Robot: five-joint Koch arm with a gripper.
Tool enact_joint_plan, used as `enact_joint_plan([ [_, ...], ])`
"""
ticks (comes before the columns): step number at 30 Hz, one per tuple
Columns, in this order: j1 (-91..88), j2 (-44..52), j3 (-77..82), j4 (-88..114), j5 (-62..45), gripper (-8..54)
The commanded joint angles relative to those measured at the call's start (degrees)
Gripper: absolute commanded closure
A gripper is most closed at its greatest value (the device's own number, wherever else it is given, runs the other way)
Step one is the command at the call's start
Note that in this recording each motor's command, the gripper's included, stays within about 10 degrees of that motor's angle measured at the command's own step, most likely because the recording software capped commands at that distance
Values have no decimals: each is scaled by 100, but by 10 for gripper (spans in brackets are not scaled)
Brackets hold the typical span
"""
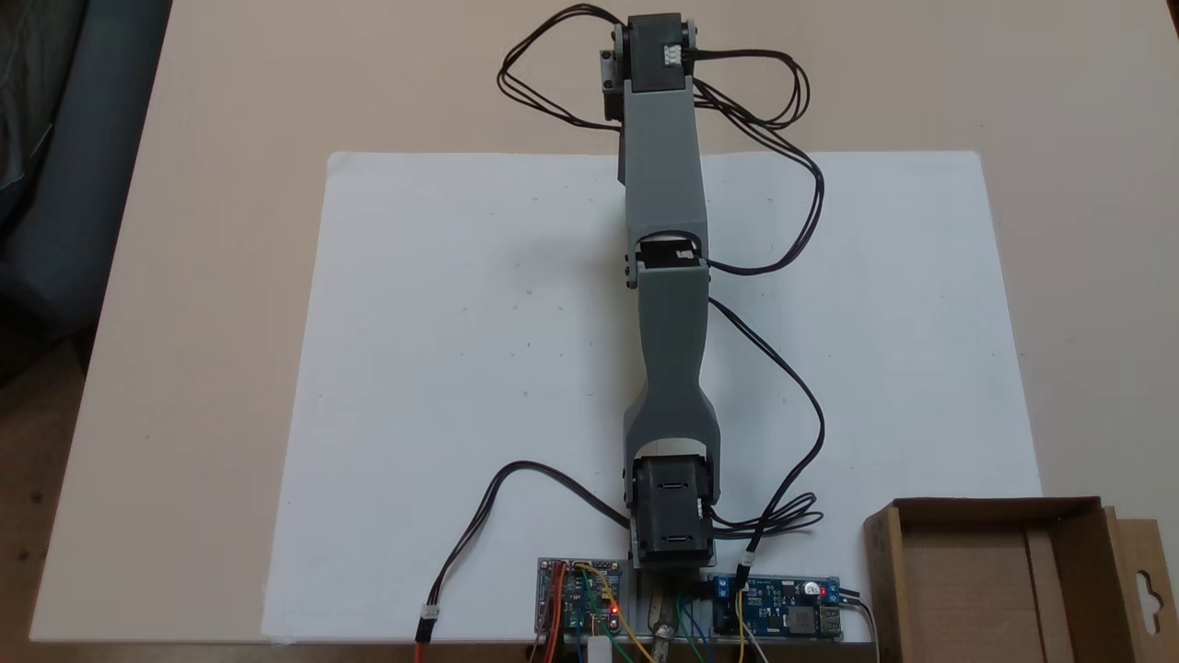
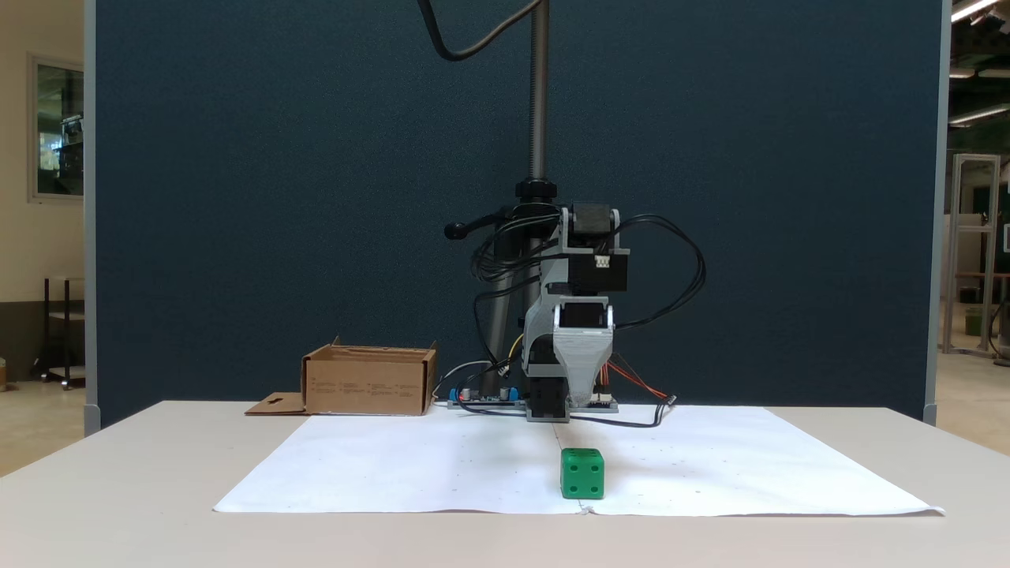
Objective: Grasp a green dice and put it in the bin.
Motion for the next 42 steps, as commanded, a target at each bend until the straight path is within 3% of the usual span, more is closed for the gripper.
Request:
enact_joint_plan([
  [1, -79, 158, -325, 1000, -290, 35],
  [18, 9, 0, -325, 1000, -800, 22],
  [42, 114, -299, -325, 1000, 554, 22],
])
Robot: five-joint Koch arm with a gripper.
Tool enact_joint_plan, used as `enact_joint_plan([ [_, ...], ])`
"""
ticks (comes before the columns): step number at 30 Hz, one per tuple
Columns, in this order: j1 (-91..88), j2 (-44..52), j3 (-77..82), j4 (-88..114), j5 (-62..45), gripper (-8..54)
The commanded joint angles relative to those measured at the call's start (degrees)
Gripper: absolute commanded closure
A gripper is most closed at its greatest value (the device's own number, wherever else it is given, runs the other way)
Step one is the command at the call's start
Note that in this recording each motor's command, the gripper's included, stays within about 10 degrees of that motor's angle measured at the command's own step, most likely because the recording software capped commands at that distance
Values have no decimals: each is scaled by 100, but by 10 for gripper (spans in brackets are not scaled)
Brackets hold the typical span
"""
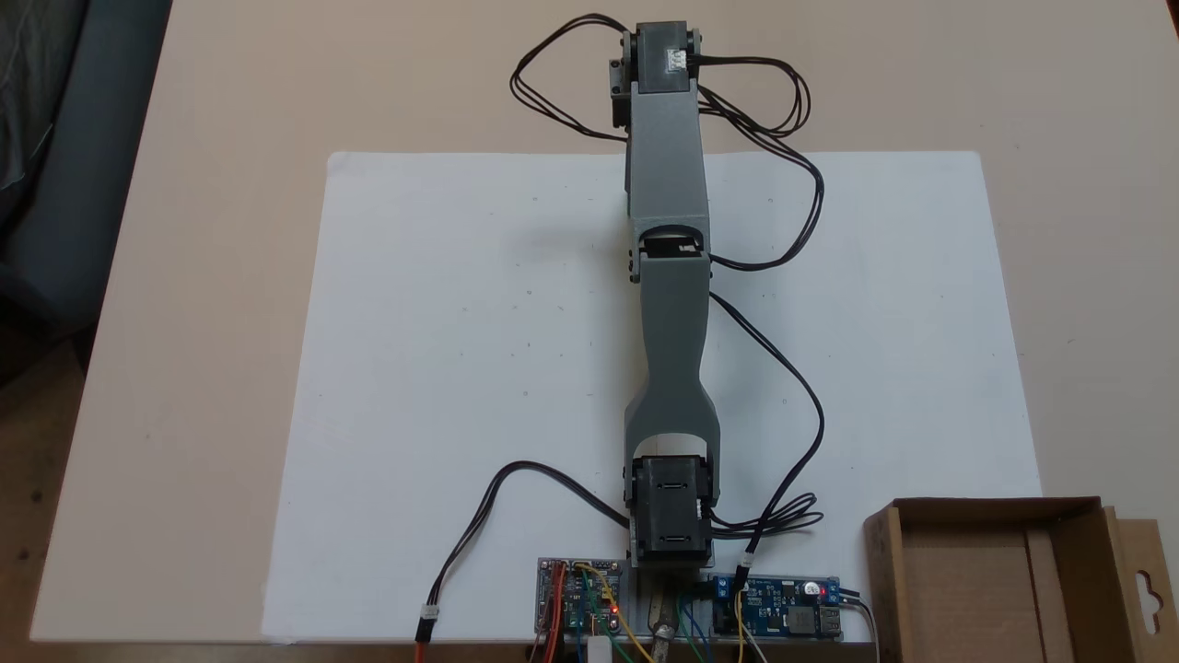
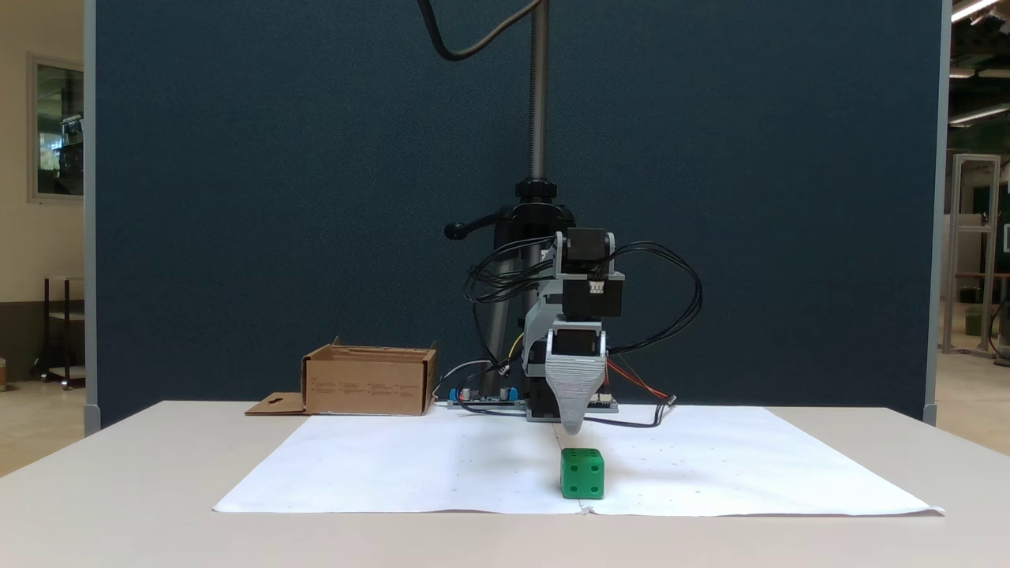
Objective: Grasp a green dice and put it in the bin.
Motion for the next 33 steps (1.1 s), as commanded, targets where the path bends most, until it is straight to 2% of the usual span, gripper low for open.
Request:
enact_joint_plan([
  [1, -53, 114, -325, 1000, 483, 22],
  [18, -211, -343, -316, 387, 448, 25],
  [26, -211, -510, -325, -141, -35, 35],
  [33, -211, -580, -325, -589, -53, 40],
])
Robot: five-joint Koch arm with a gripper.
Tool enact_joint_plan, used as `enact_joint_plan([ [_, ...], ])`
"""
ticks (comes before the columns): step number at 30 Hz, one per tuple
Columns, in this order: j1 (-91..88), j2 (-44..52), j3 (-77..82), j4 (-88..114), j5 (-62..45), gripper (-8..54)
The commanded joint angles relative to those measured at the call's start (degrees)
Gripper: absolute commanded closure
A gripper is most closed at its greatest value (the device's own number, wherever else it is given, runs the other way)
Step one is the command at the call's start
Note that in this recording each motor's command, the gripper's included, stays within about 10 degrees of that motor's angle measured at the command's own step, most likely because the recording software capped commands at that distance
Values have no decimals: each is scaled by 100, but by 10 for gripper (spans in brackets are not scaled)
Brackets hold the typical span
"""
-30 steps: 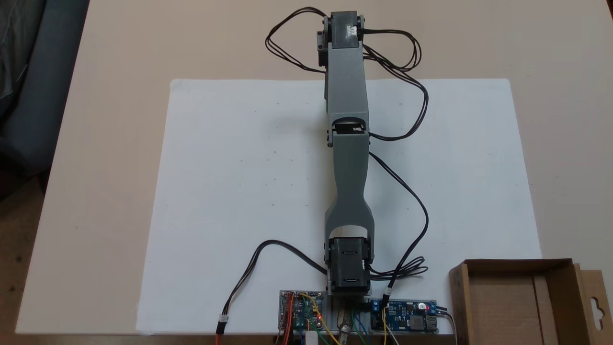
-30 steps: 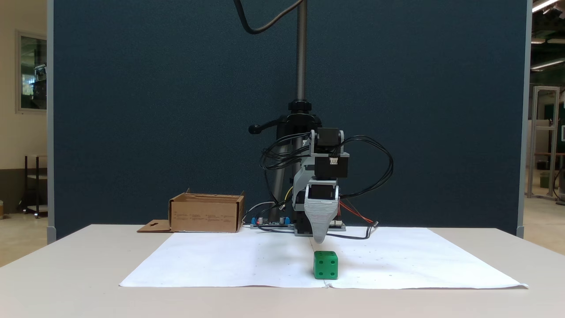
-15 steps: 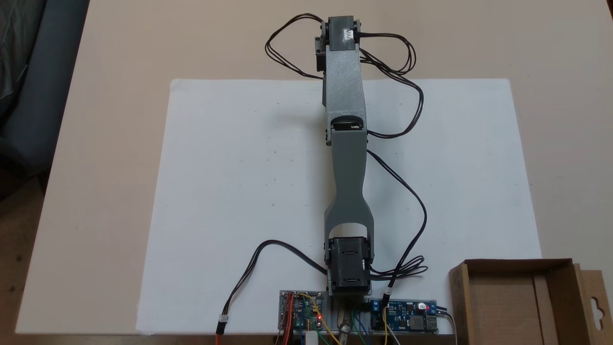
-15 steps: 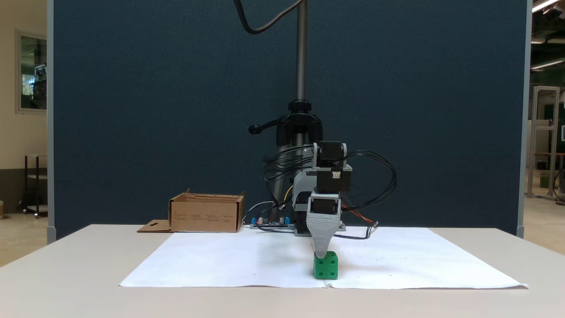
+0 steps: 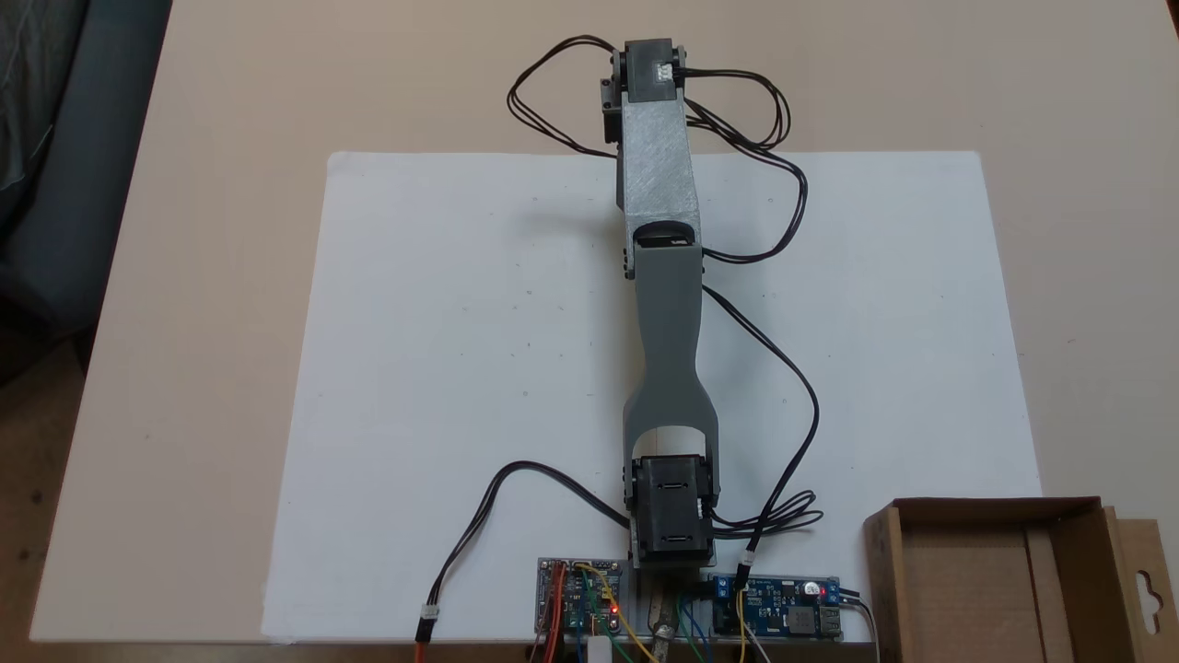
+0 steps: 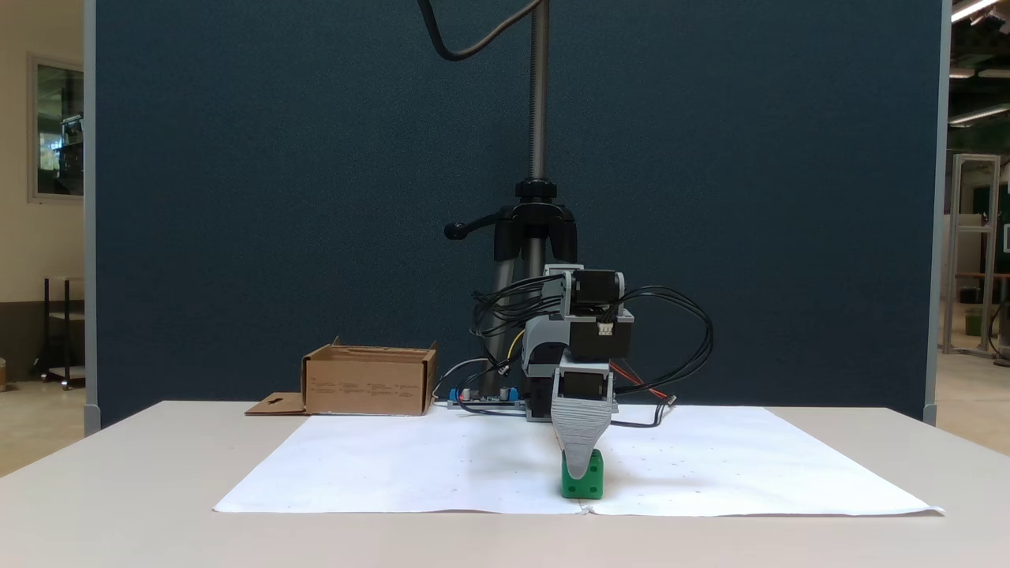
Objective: Grasp a green dice and put it in the bin.
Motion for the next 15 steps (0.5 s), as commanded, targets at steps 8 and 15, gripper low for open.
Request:
enact_joint_plan([
  [8, -70, 97, -325, -554, -202, 40],
  [15, -70, -18, -316, -677, -220, 40],
])
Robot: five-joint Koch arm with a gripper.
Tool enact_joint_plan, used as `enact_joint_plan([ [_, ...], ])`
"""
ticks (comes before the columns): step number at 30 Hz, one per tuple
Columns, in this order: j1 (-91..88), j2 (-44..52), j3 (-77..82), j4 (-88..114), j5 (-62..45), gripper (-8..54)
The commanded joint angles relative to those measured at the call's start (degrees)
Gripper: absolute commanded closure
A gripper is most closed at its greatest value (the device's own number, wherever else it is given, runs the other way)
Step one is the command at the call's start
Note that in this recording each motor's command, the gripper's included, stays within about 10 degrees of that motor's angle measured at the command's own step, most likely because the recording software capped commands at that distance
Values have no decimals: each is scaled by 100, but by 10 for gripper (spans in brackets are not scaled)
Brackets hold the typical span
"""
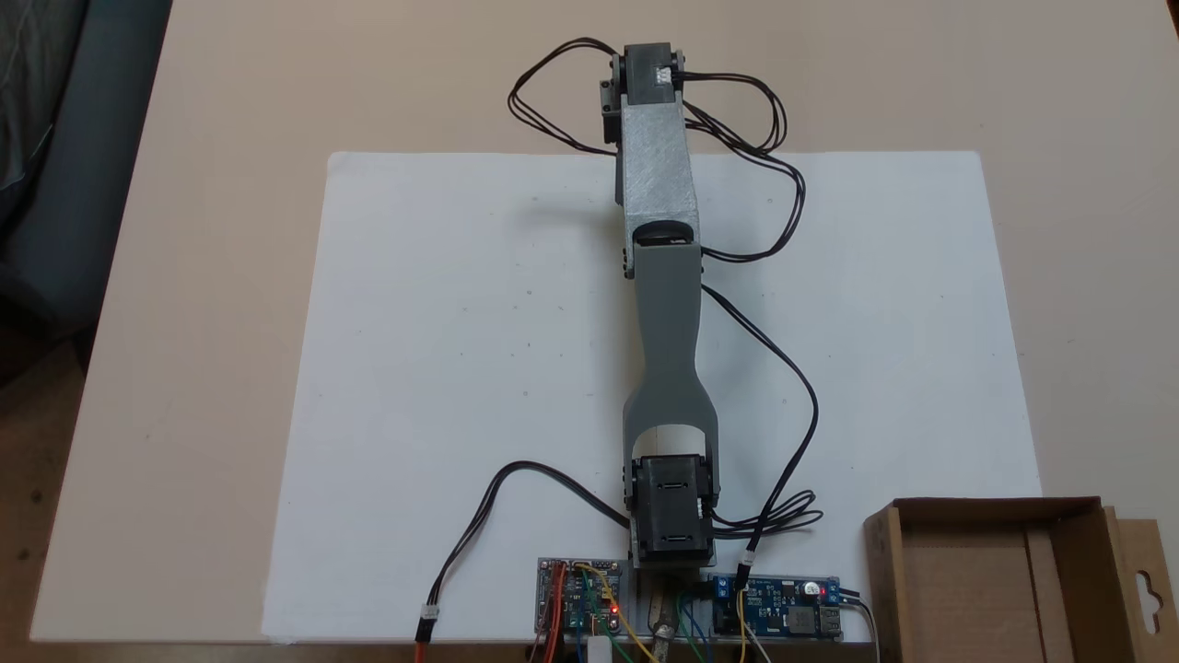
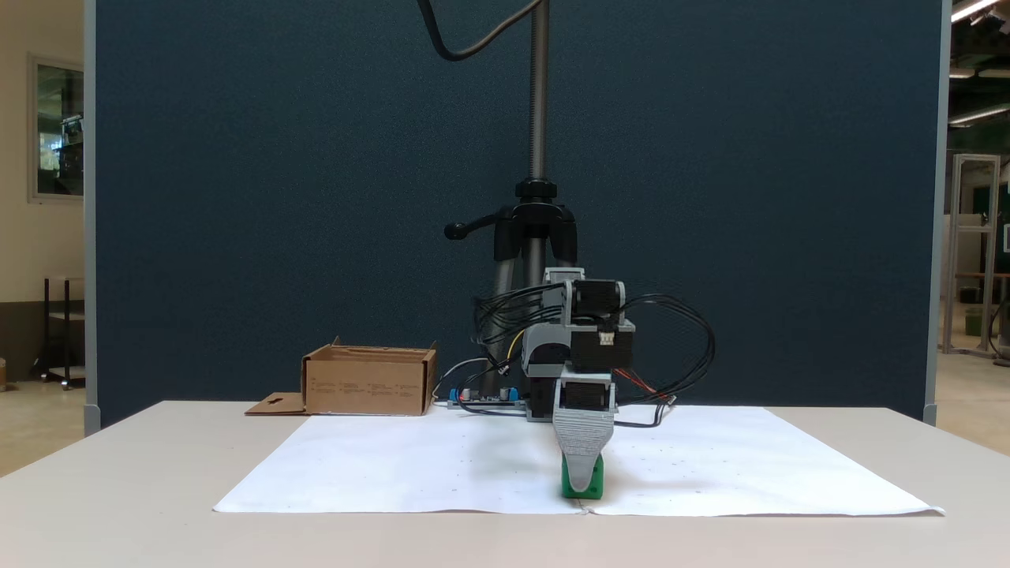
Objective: Grasp a green dice and put it in the bin.
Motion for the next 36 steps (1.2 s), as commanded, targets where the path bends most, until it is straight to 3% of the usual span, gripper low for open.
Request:
enact_joint_plan([
  [1, -62, 97, -334, -246, -220, 40],
  [36, 132, -105, -325, -255, -325, 68],
])
